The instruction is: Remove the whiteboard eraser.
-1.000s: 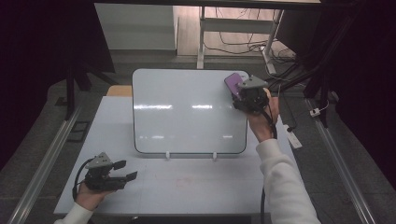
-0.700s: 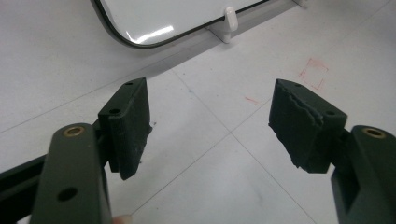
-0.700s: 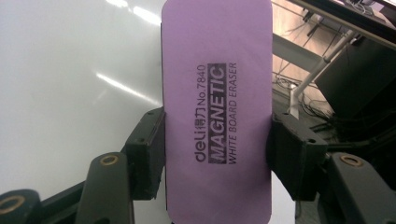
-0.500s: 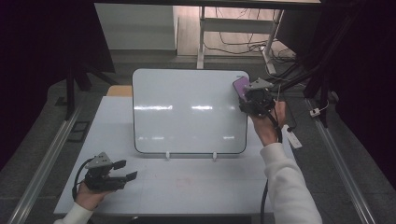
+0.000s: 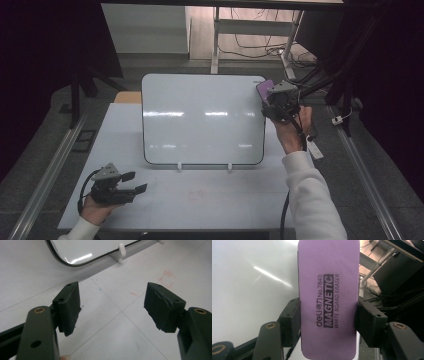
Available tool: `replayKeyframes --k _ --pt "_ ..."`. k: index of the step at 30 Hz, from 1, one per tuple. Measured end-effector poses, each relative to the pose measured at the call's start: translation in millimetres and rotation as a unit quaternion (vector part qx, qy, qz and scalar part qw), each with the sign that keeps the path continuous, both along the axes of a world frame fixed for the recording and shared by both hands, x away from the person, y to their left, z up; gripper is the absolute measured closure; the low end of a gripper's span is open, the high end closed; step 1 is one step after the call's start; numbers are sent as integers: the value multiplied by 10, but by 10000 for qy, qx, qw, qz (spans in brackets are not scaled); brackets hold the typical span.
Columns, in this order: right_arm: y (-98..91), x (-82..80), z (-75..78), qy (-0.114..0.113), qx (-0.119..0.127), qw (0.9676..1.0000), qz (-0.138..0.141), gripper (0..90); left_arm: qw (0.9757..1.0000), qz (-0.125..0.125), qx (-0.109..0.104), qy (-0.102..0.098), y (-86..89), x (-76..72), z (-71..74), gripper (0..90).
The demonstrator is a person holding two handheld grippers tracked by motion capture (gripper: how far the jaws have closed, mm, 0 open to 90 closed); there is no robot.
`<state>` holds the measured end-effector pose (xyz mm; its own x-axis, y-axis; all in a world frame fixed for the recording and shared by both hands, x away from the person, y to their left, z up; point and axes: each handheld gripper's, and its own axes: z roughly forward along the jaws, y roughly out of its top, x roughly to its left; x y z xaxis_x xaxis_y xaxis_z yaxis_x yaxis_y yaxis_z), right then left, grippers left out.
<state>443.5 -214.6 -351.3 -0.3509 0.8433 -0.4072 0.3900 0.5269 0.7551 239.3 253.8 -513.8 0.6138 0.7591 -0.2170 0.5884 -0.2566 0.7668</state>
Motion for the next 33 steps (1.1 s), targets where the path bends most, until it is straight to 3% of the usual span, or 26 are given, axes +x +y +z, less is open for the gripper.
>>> replayKeyframes --k 7,14,18,21,26,33 --pt "120 -193 -232 135 -275 9990 336 409 10000 -18 10 -18 0 -4 5 298" --pt "4 -423 -524 292 -176 9987 385 408 10000 -22 8 -14 -16 -3 10 299" --pt "-22 -553 -671 408 -268 9977 476 408 10000 -40 9 -24 -30 -1 16 298" --pt "-42 -596 -705 476 -295 9970 537 408 10000 -48 -2 -12 -42 5 15 299" --pt "-61 -675 -654 427 -52 9969 664 408 10000 -55 -1 -23 -43 10 17 298" --pt "10 -965 -765 394 150 9911 1263 408 10000 -63 -12 6 -59 33 14 298"
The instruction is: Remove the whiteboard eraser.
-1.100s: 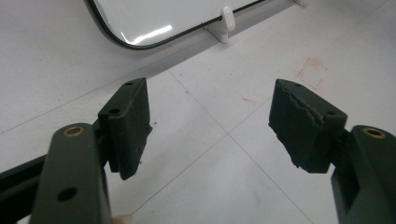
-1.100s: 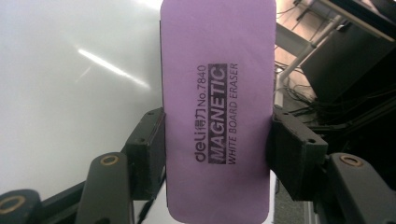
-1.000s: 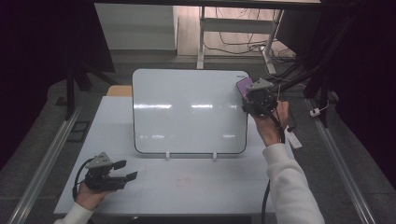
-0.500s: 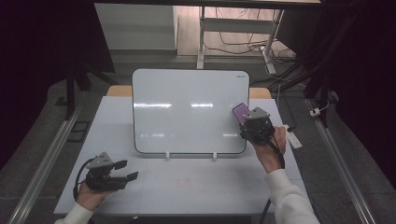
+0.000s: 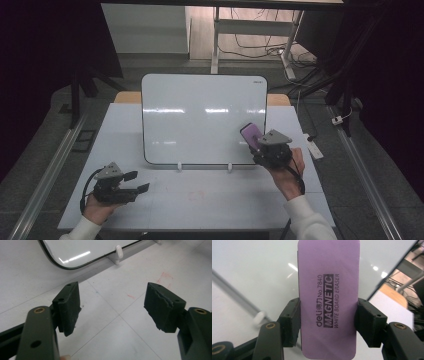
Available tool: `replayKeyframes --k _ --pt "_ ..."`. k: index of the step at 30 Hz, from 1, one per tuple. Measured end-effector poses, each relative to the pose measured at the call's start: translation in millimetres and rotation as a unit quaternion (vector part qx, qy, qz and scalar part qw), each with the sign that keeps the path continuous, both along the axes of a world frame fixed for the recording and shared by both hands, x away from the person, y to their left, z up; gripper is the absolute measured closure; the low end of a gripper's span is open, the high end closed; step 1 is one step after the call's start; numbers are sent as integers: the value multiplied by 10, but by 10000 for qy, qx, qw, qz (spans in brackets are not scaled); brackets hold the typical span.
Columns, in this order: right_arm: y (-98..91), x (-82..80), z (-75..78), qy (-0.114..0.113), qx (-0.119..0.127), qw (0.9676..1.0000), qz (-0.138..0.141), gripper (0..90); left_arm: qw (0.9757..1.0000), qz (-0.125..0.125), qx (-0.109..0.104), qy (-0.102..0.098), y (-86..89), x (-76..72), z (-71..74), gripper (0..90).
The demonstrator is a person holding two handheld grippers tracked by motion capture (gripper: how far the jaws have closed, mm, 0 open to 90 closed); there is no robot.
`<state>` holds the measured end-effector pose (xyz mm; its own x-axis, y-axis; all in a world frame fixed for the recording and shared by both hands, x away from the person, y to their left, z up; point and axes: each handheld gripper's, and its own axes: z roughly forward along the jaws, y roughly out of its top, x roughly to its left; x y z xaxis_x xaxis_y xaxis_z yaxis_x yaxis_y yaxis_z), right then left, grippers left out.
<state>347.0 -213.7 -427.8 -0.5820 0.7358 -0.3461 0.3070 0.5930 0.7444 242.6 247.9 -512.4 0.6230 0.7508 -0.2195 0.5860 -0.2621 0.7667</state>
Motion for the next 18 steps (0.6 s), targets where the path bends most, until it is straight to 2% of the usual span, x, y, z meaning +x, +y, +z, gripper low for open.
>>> replayKeyframes --k 10,18 --pt "83 -348 -176 34 118 9983 562 408 10000 -44 -83 24 -65 56 20 294" --pt "149 -473 -300 59 258 9955 911 407 9998 -26 -182 46 -71 112 53 291"
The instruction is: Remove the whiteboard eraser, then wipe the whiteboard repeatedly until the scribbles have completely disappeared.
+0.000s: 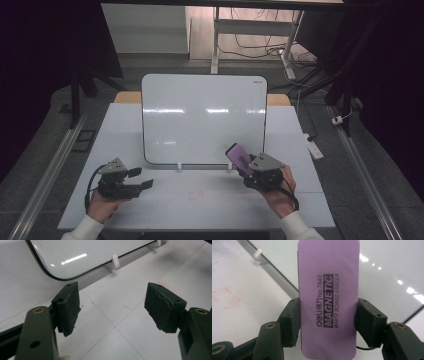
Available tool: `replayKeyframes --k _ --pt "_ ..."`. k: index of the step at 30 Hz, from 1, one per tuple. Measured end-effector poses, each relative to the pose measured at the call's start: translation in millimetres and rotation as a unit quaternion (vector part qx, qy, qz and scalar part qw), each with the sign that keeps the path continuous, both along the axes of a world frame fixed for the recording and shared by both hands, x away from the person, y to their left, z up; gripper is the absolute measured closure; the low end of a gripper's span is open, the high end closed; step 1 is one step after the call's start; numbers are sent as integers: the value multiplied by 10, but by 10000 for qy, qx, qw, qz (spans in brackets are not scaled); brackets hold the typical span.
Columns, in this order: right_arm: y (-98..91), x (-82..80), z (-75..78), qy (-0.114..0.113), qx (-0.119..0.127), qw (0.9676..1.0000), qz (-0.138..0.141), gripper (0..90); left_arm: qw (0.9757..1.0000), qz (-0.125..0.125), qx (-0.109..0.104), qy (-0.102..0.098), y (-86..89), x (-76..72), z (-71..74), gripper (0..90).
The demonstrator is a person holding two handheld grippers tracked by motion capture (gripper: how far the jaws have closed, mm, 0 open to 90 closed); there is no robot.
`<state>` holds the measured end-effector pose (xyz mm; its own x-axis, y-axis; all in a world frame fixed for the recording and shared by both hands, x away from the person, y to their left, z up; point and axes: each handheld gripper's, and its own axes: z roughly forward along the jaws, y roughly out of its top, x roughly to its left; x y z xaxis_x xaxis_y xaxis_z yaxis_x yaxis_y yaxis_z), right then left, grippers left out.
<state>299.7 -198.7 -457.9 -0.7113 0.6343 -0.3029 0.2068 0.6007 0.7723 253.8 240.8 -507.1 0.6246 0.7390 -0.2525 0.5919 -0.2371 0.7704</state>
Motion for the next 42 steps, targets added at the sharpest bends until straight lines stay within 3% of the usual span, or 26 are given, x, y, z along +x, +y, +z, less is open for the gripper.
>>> replayKeyframes --k 8,18,26,40,42 --pt "25 -52 -90 136 287 9992 258 407 10000 11 -58 28 17 28 11 288" --pt "115 -139 -169 171 244 9975 637 407 9998 -117 -146 81 -36 67 57 281" --pt "199 -162 -201 112 162 9968 780 406 9987 -438 -266 71 -239 159 192 272" --pt "419 -183 -270 21 -8 9948 1019 406 9956 -903 -261 2 -628 248 384 264" --pt "438 -187 -272 2 -28 9945 1045 407 9955 -934 -159 -29 -693 257 416 262"
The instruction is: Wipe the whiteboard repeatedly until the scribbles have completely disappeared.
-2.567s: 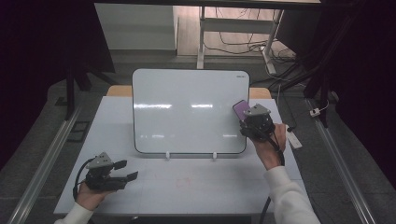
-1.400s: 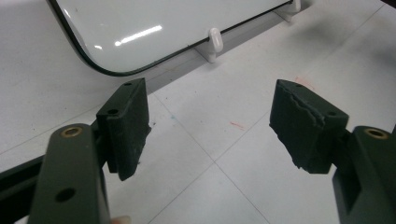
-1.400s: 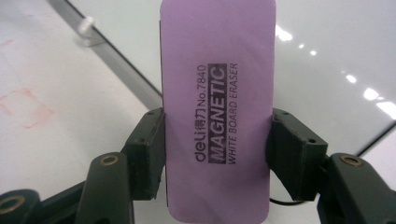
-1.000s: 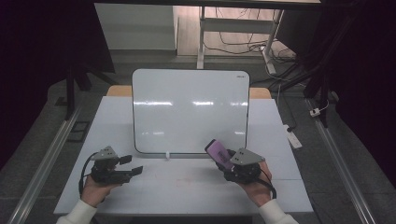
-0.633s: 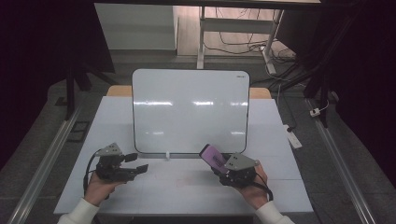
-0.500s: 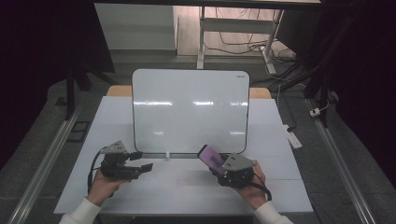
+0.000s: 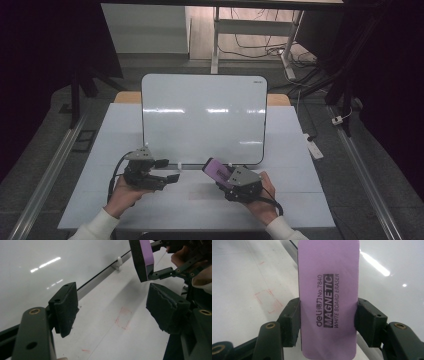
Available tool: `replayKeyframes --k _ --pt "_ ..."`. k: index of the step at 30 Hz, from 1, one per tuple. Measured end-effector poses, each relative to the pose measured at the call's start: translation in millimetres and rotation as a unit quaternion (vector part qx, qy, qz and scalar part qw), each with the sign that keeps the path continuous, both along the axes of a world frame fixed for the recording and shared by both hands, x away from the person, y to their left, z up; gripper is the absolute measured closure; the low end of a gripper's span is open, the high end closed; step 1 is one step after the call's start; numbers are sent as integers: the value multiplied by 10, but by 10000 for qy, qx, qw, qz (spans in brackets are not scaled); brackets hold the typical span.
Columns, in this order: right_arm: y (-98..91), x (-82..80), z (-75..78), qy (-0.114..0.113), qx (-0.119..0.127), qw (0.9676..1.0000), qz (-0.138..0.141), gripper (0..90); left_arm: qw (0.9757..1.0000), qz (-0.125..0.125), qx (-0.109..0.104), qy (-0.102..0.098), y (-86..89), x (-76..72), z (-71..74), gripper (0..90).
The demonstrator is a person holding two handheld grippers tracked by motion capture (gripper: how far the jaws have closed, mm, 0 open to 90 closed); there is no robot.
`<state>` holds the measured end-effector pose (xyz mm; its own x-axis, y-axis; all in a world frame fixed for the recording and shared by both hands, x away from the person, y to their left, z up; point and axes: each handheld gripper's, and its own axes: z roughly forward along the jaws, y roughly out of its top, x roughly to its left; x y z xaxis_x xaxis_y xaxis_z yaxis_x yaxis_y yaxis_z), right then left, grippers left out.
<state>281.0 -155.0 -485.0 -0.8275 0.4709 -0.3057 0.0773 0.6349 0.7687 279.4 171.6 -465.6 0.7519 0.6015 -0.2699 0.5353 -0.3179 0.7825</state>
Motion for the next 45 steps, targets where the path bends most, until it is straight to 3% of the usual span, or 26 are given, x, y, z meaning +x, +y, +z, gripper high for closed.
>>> replayKeyframes --k 3,18,36,45 --pt "20 -13 -1 1 26 10000 18 406 9999 -100 88 -25 -77 15 34 256" --pt "91 -84 -13 -181 -92 9997 130 406 9987 -493 46 78 -465 192 102 256" --pt "185 -136 -48 -284 -190 9993 180 406 9967 -744 139 287 -688 256 28 292" --pt "203 -164 -45 -374 -213 9988 221 406 9955 -865 145 345 -735 256 5 454"
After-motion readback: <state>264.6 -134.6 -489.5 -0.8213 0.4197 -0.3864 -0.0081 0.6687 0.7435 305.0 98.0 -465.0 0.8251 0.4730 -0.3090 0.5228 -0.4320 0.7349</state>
